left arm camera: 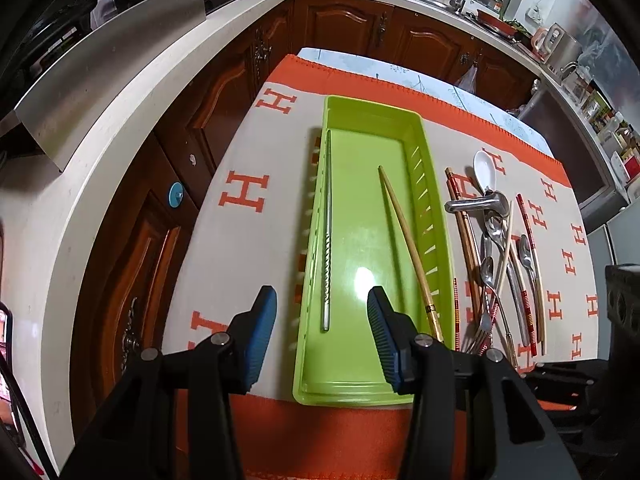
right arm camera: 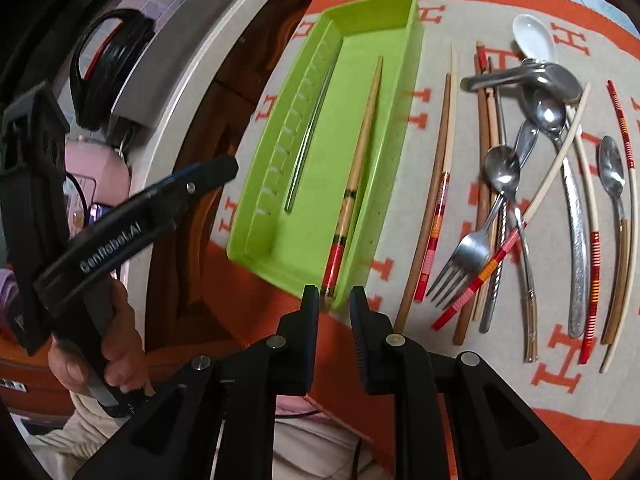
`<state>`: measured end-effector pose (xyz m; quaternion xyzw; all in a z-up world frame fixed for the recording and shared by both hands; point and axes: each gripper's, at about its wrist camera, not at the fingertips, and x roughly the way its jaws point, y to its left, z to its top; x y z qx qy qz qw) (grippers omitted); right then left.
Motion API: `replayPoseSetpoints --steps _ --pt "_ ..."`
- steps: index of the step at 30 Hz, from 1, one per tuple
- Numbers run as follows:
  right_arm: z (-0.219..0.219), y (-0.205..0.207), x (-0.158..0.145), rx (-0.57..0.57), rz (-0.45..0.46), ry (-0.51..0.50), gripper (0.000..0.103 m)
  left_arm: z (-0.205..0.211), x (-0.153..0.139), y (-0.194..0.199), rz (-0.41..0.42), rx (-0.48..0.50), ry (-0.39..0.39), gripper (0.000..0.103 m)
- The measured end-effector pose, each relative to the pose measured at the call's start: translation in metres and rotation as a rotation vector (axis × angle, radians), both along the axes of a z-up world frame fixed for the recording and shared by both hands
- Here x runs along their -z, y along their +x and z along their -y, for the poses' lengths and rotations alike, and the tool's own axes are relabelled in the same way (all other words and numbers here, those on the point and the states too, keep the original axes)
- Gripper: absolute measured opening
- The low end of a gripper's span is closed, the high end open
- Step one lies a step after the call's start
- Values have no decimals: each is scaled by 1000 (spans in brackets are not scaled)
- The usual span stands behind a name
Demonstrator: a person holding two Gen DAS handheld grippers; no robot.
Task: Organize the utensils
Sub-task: 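Lower the metal utensil into the green tray and open the right gripper, then move the left gripper from the tray to the wooden chopsticks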
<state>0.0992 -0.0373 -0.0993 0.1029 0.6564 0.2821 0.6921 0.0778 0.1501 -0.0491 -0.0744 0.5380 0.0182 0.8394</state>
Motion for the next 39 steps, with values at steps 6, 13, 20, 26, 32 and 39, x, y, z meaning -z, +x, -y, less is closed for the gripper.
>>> replayPoseSetpoints --steps 6,13,20,26,32,39 --pt "-9 1 6 3 -4 12 7 -2 1 -1 1 -3 -2 46" --pt "-17 17 9 37 -8 36 7 -1 3 -3 -5 6 -3 47" --pt "-13 30 11 93 -27 55 7 5 4 -4 -9 22 2 47" --pt "19 34 -11 154 59 34 7 18 5 -4 -14 57 -5 47" --pt "58 42 -22 230 120 -26 7 41 6 -2 -30 115 -25 47" --pt "105 48 -20 325 136 -53 7 71 0 14 -43 185 -104 41"
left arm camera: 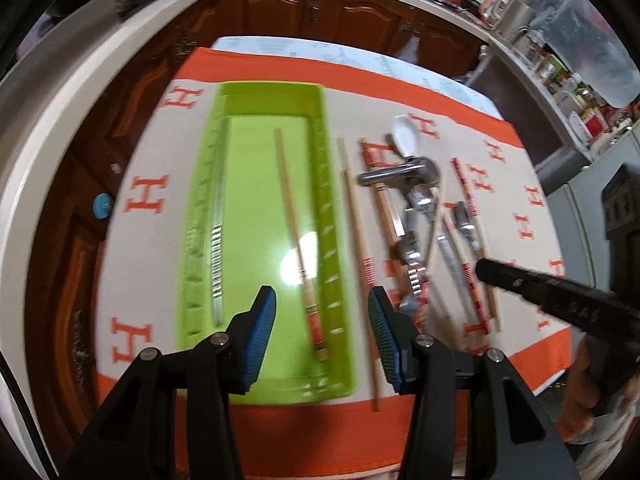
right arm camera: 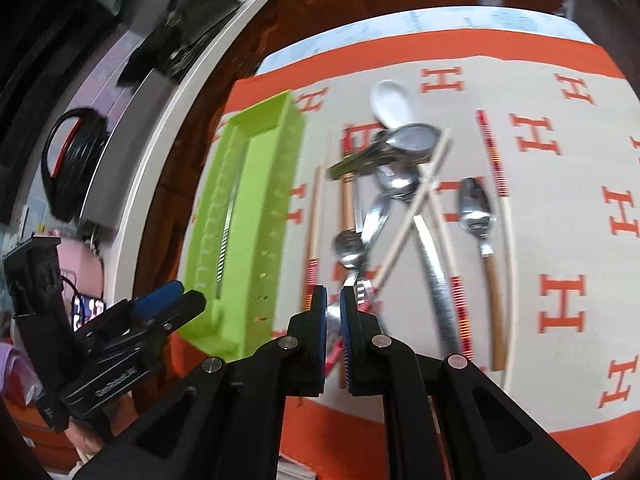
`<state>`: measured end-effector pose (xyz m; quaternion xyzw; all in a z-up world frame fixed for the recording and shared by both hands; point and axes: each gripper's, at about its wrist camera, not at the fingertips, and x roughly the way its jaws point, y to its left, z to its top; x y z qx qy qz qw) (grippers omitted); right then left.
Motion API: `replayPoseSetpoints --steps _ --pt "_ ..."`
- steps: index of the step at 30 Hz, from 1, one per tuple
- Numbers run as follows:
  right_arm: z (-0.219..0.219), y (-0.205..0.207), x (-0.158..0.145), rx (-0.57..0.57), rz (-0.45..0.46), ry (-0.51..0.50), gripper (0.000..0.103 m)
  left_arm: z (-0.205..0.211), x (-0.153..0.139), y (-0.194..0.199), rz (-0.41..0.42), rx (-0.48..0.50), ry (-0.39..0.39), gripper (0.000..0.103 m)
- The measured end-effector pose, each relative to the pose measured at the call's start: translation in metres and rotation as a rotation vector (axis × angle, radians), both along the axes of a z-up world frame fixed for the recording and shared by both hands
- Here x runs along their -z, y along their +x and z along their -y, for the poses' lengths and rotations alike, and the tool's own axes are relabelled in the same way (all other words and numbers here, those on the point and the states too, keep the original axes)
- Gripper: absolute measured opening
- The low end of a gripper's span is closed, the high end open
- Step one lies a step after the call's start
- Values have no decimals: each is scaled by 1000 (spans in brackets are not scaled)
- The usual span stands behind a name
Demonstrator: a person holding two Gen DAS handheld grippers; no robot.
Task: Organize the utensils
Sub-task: 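Move the left gripper from the tray to the wooden chopsticks, then grasp a red-banded wooden chopstick with the left gripper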
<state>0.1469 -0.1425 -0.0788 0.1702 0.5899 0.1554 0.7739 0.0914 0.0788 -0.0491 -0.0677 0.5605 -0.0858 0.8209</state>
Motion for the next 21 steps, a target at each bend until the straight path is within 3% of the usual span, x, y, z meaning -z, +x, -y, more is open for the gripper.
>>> replayPoseSetpoints --steps 1,7,12,21 --pt "4 -1 1 5 0 2 7 5 -1 4 -1 10 -11 33" --pt "21 0 15 25 -13 13 7 36 9 36 -52 65 -19 11" --pt "30 1 23 36 -16 24 7 52 32 57 -146 71 -28 9" --pt "44 2 34 52 -28 54 7 64 76 72 -286 46 87 9"
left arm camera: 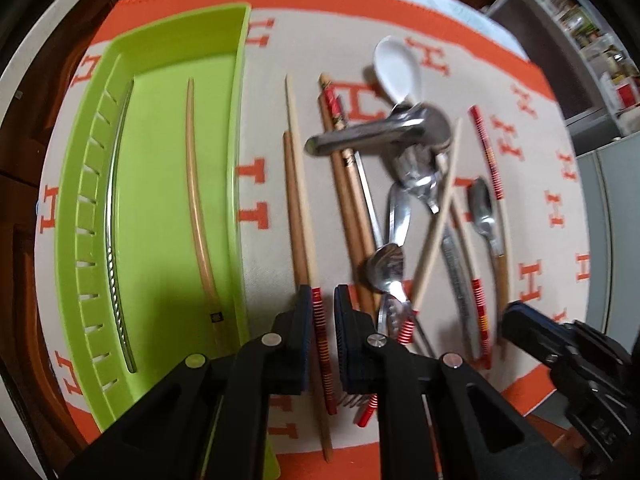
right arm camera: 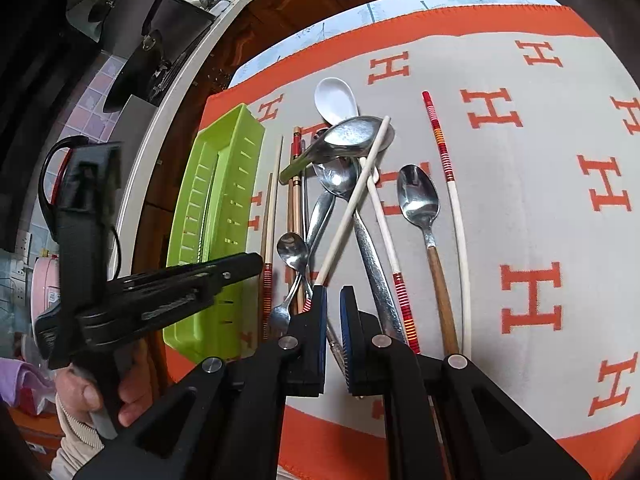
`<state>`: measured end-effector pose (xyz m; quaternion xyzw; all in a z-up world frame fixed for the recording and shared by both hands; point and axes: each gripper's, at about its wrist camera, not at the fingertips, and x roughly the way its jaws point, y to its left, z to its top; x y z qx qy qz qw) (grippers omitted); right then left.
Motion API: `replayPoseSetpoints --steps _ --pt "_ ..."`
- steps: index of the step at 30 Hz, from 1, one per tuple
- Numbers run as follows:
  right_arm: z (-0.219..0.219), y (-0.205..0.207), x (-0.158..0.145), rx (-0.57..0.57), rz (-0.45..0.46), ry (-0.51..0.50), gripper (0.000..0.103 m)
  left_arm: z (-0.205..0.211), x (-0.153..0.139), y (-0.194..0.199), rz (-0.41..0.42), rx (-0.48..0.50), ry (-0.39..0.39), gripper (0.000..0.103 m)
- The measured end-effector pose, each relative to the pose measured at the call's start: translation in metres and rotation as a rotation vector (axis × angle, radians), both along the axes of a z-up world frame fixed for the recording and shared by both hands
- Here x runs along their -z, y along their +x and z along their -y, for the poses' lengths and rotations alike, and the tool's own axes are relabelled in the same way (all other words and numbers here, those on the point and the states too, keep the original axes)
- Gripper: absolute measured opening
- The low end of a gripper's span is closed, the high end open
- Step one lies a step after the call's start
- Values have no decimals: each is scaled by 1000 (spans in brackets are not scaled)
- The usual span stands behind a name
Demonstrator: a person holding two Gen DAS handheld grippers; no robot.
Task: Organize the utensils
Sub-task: 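Grasp a red-banded wooden chopstick with the left gripper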
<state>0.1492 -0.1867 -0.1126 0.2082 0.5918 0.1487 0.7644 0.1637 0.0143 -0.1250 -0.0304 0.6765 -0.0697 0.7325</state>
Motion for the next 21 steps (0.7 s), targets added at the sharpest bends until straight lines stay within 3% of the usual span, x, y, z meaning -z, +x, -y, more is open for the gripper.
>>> replayPoseSetpoints --steps 10,21 --pt "5 2 4 -4 -4 23 7 24 10 2 -15 29 120 17" --pt "11 3 11 7 -10 35 7 45 17 8 -29 25 117 20"
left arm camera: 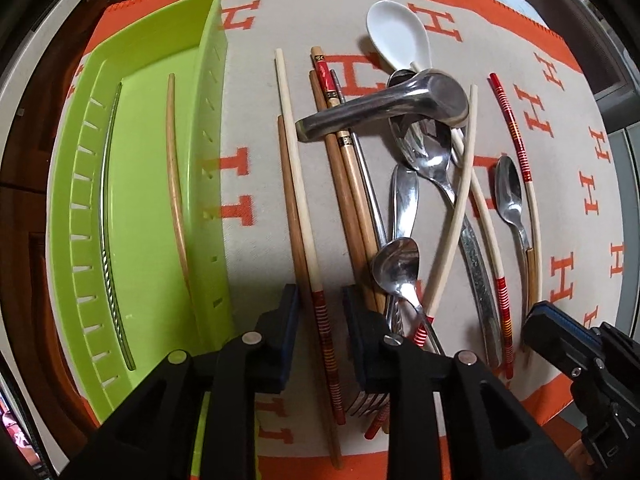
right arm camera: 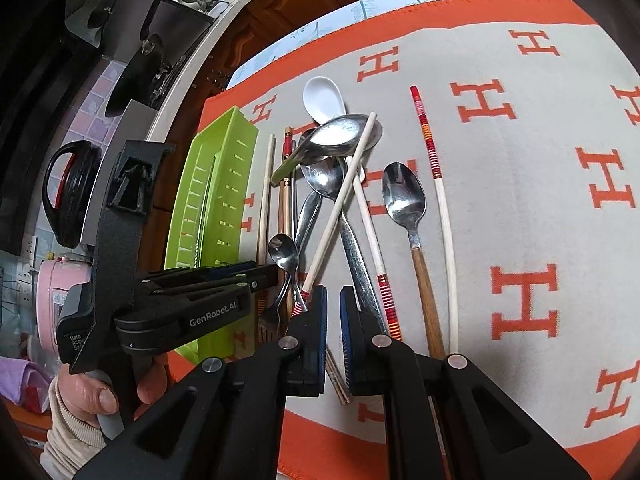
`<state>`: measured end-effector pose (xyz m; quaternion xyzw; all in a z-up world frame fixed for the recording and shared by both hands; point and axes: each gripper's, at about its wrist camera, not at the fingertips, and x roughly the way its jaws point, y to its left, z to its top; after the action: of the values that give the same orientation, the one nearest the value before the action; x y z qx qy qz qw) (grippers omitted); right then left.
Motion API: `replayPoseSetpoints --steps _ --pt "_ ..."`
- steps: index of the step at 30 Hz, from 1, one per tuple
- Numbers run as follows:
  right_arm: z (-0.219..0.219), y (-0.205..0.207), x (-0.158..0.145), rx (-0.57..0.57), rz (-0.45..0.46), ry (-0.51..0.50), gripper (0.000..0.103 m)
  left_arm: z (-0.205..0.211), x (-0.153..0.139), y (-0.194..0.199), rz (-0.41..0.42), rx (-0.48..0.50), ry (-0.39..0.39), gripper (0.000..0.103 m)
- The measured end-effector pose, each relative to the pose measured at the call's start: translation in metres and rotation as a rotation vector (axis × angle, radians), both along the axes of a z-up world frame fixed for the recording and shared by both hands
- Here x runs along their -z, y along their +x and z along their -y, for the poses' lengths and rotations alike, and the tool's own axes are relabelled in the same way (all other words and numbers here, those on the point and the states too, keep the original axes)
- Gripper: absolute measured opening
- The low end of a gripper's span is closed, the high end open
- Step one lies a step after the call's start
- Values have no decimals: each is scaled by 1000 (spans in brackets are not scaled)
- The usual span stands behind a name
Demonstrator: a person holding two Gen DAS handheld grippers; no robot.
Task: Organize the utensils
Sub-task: 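Grasp a red-banded wooden chopstick with the left gripper, then carry the chopstick into the green tray and open the left gripper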
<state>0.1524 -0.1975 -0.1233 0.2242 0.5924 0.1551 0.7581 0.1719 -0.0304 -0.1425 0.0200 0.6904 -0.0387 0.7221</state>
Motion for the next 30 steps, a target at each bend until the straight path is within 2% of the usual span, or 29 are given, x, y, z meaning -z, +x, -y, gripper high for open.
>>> replayPoseSetpoints --steps 2,8,14,23,26,30 --pt "0 0 1 0 -3 2 7 -3 -1 -3 17 -5 -13 11" --pt "2 -2 4 -1 -4 5 7 -22 -2 -9 36 -71 -97 9" --pt "4 -2 5 5 -5 6 7 -36 -15 -20 62 -85 -142 9" --pt "-7 -2 3 -23 -1 -16 7 -60 -76 -36 141 -81 -228 9" --pt "-11 -1 1 -33 2 -23 7 -82 -100 -42 179 -87 -227 9" --pt "-18 -1 -1 -48 5 -36 7 -104 -116 -42 233 -105 -179 9"
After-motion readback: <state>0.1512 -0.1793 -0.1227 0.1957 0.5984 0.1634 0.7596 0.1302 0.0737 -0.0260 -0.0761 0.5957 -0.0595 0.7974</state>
